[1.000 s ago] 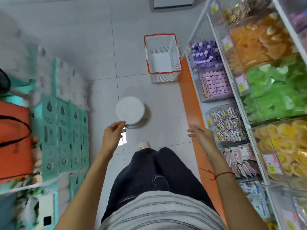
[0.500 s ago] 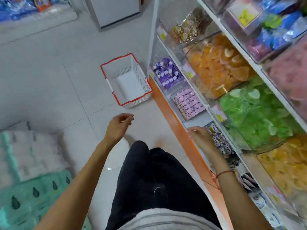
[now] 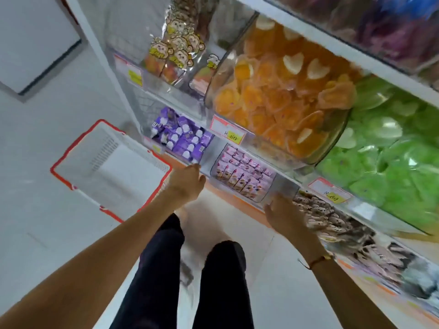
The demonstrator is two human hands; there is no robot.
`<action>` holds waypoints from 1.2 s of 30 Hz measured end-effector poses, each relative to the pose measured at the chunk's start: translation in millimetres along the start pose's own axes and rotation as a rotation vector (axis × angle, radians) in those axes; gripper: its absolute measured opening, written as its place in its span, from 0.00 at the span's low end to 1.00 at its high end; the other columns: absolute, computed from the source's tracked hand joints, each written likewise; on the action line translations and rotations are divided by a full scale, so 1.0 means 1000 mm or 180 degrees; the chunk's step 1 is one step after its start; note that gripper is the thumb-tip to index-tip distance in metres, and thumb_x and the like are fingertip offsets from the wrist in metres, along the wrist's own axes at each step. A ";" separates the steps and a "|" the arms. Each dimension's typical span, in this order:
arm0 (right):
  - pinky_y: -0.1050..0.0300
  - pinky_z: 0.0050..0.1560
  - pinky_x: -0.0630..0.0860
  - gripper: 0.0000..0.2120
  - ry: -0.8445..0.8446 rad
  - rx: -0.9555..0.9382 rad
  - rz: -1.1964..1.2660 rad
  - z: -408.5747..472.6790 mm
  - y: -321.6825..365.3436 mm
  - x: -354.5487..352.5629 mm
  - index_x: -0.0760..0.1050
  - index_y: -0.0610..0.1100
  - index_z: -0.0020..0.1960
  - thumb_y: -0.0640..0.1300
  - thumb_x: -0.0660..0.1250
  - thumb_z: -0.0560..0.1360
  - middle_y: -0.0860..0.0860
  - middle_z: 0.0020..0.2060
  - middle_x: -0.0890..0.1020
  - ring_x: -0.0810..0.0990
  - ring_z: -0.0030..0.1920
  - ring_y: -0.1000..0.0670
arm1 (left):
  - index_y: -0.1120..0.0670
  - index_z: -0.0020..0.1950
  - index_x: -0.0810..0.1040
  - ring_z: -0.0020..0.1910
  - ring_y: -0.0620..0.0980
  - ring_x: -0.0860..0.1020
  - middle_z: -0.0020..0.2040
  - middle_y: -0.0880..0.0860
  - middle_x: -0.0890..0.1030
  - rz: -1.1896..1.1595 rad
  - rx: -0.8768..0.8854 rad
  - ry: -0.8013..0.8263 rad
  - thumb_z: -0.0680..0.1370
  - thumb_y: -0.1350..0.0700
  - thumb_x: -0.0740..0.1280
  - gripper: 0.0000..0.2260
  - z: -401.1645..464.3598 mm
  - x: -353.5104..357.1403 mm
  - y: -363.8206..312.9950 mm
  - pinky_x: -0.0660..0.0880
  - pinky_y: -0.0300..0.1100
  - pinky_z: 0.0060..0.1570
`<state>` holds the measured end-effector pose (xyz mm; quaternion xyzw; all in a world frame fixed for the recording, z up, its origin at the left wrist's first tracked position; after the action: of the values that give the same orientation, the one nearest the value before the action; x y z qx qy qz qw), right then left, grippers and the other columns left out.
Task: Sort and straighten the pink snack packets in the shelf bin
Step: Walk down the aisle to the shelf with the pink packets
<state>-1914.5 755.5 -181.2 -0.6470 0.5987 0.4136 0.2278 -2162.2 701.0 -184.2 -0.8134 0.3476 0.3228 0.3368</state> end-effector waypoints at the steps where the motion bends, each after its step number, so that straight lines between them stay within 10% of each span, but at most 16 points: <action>1: 0.51 0.50 0.72 0.19 -0.0111 0.0200 0.0003 0.015 -0.008 0.014 0.64 0.39 0.67 0.48 0.56 0.81 0.40 0.59 0.77 0.77 0.58 0.37 | 0.58 0.75 0.61 0.67 0.60 0.72 0.70 0.60 0.71 0.0050 0.0132 0.0034 0.83 0.50 0.54 0.22 0.022 0.015 0.002 0.69 0.51 0.64; 5: 0.45 0.56 0.73 0.28 -0.0725 0.0530 0.0212 0.070 -0.028 0.070 0.51 0.38 0.76 0.51 0.54 0.82 0.38 0.63 0.76 0.76 0.60 0.36 | 0.56 0.77 0.56 0.64 0.61 0.75 0.72 0.59 0.69 -0.0174 0.0765 -0.0247 0.82 0.47 0.56 0.26 0.090 0.061 0.008 0.71 0.51 0.59; 9: 0.47 0.39 0.74 0.25 -0.1822 0.0409 0.0504 0.094 -0.043 0.098 0.56 0.43 0.75 0.45 0.58 0.80 0.40 0.41 0.83 0.81 0.40 0.36 | 0.47 0.77 0.58 0.55 0.62 0.79 0.66 0.56 0.76 0.0234 0.1469 -0.1001 0.82 0.48 0.56 0.23 0.125 0.087 0.021 0.74 0.51 0.50; 16: 0.50 0.27 0.75 0.21 -0.2798 -0.0266 0.0385 0.098 -0.052 0.119 0.66 0.40 0.70 0.45 0.59 0.79 0.45 0.29 0.82 0.79 0.27 0.42 | 0.50 0.70 0.70 0.48 0.57 0.82 0.55 0.54 0.83 -0.0677 0.2348 -0.1656 0.80 0.54 0.61 0.17 0.140 0.112 0.038 0.73 0.45 0.44; 26: 0.53 0.29 0.62 0.13 -0.2949 0.0500 0.0060 0.087 -0.031 0.122 0.65 0.36 0.63 0.42 0.54 0.82 0.47 0.28 0.70 0.67 0.28 0.44 | 0.56 0.65 0.68 0.51 0.62 0.79 0.60 0.58 0.77 -0.0256 0.2378 -0.1896 0.82 0.54 0.56 0.13 0.131 0.115 0.033 0.75 0.55 0.49; 36: 0.53 0.39 0.67 0.07 -0.2375 0.0481 0.0559 0.086 -0.039 0.103 0.64 0.40 0.49 0.44 0.58 0.78 0.39 0.44 0.79 0.76 0.43 0.40 | 0.55 0.59 0.68 0.43 0.59 0.78 0.44 0.55 0.79 -0.0501 0.2042 -0.1722 0.80 0.51 0.60 0.11 0.145 0.104 0.023 0.70 0.46 0.40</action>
<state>-1905.4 770.1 -319.4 -0.3799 0.5566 0.5931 0.4406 -2165.4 764.9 -352.8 -0.5774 0.2664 0.3734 0.6754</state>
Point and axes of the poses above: each hand's wrist, its own z-axis towards the middle knuckle, its own x-axis out of the palm, y = z × x, the point moved 6 cm from there along z, towards the middle knuckle
